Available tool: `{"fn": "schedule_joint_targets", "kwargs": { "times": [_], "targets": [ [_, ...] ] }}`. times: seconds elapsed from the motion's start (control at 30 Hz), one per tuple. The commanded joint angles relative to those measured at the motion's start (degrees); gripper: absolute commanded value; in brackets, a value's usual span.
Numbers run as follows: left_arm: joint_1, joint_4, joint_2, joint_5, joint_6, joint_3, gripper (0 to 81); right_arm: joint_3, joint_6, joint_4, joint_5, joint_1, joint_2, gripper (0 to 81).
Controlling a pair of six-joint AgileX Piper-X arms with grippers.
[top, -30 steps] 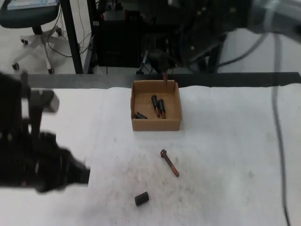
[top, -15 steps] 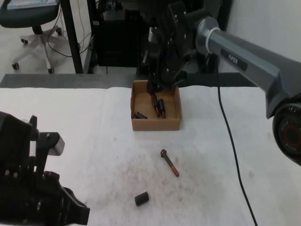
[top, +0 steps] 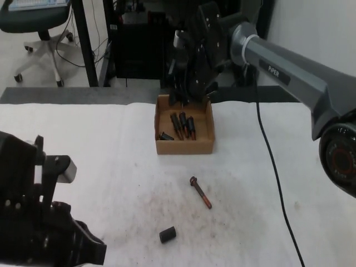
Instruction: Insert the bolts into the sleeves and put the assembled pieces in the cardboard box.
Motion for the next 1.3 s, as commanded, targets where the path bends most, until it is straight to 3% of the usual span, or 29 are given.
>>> {"fn": "schedule_joint_targets", "kwargs": {
  "times": [0.0, 0.1, 0.27, 0.4, 0.5, 0.77, 1.03, 1.27],
  "targets": [
    [0.0, -1.9, 0.2, 5.0, 0.2, 0.0, 0.2, -2.4, 1.5, 4.5, -0.4, -0.7, -0.8, 19.7],
    [0.0, -5.9, 0.2, 9.6, -0.1, 0.0, 0.2, -4.7, 0.2, 10.2, -0.4, -1.4, -1.2, 0.6],
    [-0.1, -9.4, 0.2, 10.0, -0.1, -1.7, 0.2, -5.4, -8.2, 18.7, 0.3, -2.4, -5.4, 0.3],
    [-0.1, -9.6, 0.2, -1.2, 0.2, -3.9, 0.2, -5.4, -17.4, 27.1, 1.8, -1.7, -8.1, 0.3],
    [-0.1, -12.6, 0.2, -6.0, 1.7, -4.5, 0.2, -5.2, -17.1, 30.6, 2.5, -0.3, -8.4, 0.3],
    [-0.1, -14.1, 0.2, -6.0, 3.2, -4.5, 0.2, 2.9, -17.1, 24.9, 13.6, 5.6, -8.2, 0.3],
    [-0.1, -12.3, 0.2, -6.0, 5.0, -4.4, 0.2, 15.4, -11.4, 19.2, 14.6, 7.7, -8.2, 0.3],
    [-0.1, -11.6, 0.2, -6.0, 5.6, -4.2, 0.2, 19.4, -11.1, 12.5, 14.7, 7.7, -10.5, 0.3]
  ]
}}
